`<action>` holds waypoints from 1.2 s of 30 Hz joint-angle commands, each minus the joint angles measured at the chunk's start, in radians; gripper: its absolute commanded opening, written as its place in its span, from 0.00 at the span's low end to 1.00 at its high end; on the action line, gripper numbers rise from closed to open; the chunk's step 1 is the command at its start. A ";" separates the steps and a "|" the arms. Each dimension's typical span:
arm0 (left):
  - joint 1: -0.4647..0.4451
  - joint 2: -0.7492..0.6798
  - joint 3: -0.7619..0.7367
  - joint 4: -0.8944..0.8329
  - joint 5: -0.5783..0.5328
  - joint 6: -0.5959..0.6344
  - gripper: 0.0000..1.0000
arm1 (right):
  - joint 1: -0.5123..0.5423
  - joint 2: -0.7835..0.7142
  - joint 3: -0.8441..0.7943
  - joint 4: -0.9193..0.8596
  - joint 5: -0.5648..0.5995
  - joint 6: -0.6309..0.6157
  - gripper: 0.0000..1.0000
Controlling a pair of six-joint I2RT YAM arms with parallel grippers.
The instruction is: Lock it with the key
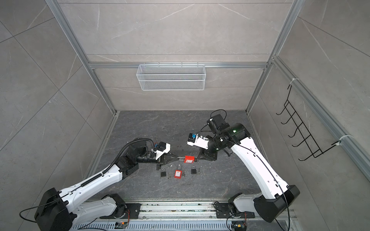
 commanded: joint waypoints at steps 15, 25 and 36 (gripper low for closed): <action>-0.025 -0.011 0.021 0.123 0.005 -0.056 0.00 | 0.000 0.081 -0.125 0.099 -0.098 -0.070 0.36; -0.026 -0.018 0.027 0.089 -0.009 -0.029 0.00 | 0.001 0.076 -0.130 0.021 -0.118 -0.086 0.43; -0.025 -0.025 0.029 0.086 0.006 -0.037 0.00 | 0.000 0.078 -0.079 -0.068 -0.143 -0.068 0.49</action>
